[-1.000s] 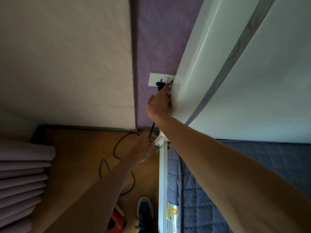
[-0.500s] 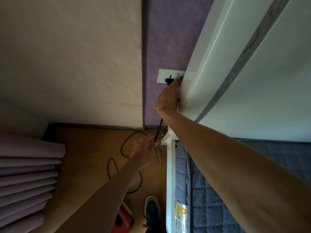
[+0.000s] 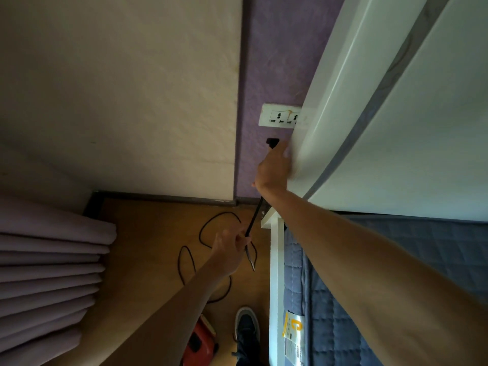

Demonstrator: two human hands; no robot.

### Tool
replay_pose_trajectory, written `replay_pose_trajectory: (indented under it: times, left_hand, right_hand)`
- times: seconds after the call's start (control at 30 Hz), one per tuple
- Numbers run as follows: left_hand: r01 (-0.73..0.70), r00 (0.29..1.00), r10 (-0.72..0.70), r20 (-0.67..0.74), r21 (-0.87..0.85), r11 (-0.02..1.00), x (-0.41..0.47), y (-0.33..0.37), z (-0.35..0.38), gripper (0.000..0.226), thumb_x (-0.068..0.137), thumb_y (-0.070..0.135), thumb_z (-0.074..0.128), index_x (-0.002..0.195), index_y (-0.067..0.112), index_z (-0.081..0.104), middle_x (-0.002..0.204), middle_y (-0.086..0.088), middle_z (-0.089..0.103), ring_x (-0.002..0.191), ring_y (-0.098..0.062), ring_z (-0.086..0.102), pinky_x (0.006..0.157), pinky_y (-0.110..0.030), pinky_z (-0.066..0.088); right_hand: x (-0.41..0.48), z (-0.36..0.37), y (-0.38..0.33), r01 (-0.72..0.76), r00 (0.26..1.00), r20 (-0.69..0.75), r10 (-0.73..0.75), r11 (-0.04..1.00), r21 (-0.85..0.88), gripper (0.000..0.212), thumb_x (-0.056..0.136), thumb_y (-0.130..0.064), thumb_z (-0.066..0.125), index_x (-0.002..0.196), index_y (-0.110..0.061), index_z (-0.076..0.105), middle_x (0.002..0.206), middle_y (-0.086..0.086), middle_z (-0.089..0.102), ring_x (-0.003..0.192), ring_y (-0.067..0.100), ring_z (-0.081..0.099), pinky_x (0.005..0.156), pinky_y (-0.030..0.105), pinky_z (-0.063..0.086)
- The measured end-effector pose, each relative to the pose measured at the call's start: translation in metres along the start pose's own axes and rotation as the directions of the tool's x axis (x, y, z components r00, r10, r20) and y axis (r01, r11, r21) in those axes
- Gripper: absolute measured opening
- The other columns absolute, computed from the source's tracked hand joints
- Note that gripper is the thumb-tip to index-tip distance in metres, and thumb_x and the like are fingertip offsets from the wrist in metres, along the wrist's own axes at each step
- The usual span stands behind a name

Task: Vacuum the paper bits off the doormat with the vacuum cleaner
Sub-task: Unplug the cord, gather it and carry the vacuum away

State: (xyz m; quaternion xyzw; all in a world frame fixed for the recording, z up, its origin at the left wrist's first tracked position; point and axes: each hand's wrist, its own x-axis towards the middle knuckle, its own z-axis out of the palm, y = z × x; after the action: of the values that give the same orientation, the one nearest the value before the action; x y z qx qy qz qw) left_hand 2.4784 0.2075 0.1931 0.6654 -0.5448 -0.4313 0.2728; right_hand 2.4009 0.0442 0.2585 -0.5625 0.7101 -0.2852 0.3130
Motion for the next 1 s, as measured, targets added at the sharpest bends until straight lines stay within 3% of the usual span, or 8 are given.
replay_pose_trajectory:
  times: [0.07,0.1,0.2,0.33,0.47,0.7,0.77,1.0]
  left_hand:
    - [0.05,0.999,-0.051,-0.006,-0.042,0.998,-0.013,-0.008,0.0,0.037,0.097,0.004,0.056,0.073,0.031,0.053,0.068,0.003,0.061,0.064,-0.01,0.065,0.06,-0.029,0.059]
    - [0.064,0.998,-0.065,-0.01,-0.062,0.996,-0.018,-0.008,-0.002,0.036,0.097,0.004,0.056,0.073,0.031,0.053,0.071,0.002,0.062,0.068,-0.013,0.067,0.064,-0.034,0.061]
    - [0.079,0.996,-0.082,-0.02,-0.105,0.991,-0.028,0.0,-0.011,0.033,0.098,0.005,0.054,0.077,0.029,0.056,0.078,0.003,0.063,0.076,-0.011,0.068,0.072,-0.033,0.062]
    - [0.135,0.988,-0.144,-0.051,-0.157,0.978,-0.041,0.005,-0.027,0.028,0.098,0.006,0.055,0.079,0.027,0.059,0.081,0.002,0.063,0.082,-0.014,0.069,0.074,-0.037,0.063]
    - [0.203,0.969,-0.227,-0.102,-0.202,0.958,-0.055,0.009,-0.051,0.023,0.098,0.011,0.057,0.083,0.029,0.059,0.084,-0.001,0.064,0.085,-0.019,0.07,0.073,-0.042,0.062]
    - [0.275,0.917,-0.333,-0.218,-0.258,0.926,-0.087,0.005,-0.092,0.017,0.098,0.014,0.057,0.085,0.023,0.062,0.077,-0.004,0.068,0.071,-0.016,0.069,0.065,-0.042,0.061]
    - [0.275,0.899,-0.353,-0.258,-0.294,0.915,-0.103,0.002,-0.102,0.015,0.099,0.014,0.056,0.086,0.017,0.062,0.078,-0.008,0.067,0.071,-0.019,0.069,0.064,-0.043,0.061]
    - [0.255,0.823,-0.4,-0.404,-0.367,0.895,-0.167,-0.017,-0.133,0.029,0.098,0.009,0.055,0.08,0.03,0.05,0.07,0.003,0.058,0.061,-0.011,0.062,0.059,-0.043,0.057]
  right_hand:
    - [-0.012,0.002,0.008,0.02,1.0,0.022,-0.021,1.0,0.015,0.033,0.1,-0.007,0.035,0.133,-0.011,0.034,0.075,-0.017,0.019,0.063,-0.003,0.027,0.074,0.035,0.037]
    - [-0.018,0.001,0.012,0.065,0.997,0.028,-0.066,0.997,0.044,0.023,0.103,-0.012,0.031,0.126,-0.012,0.034,0.072,-0.016,0.027,0.06,-0.002,0.033,0.066,0.032,0.042]
    - [-0.027,-0.001,0.0,0.176,0.984,0.002,-0.175,0.984,-0.004,0.027,0.106,-0.022,0.031,0.121,-0.001,0.039,0.065,-0.011,0.043,0.051,0.005,0.045,0.045,0.019,0.033]
    - [-0.031,0.0,-0.026,0.312,0.946,0.078,-0.313,0.95,0.031,0.025,0.104,-0.025,0.039,0.115,-0.003,0.045,0.079,-0.002,0.056,0.062,0.015,0.056,0.047,0.023,0.04]
    - [-0.043,0.013,-0.061,0.428,0.884,0.167,-0.437,0.9,0.087,0.027,0.103,-0.027,0.042,0.119,-0.007,0.05,0.065,-0.013,0.047,0.049,0.003,0.045,0.044,0.018,0.031]
    - [-0.076,0.044,-0.118,0.579,0.734,0.306,-0.607,0.794,0.184,0.028,0.102,-0.029,0.045,0.125,-0.014,0.052,0.057,-0.007,0.047,0.045,0.01,0.044,0.041,0.026,0.034]
    - [-0.091,0.058,-0.132,0.599,0.695,0.352,-0.627,0.776,0.199,0.028,0.102,-0.03,0.044,0.125,-0.016,0.052,0.056,-0.008,0.047,0.045,0.008,0.044,0.04,0.023,0.033]
    - [-0.168,0.095,-0.176,0.695,0.528,0.466,-0.71,0.677,0.243,0.031,0.103,-0.035,0.042,0.127,-0.019,0.051,0.061,-0.017,0.045,0.046,-0.004,0.044,0.039,0.012,0.031]
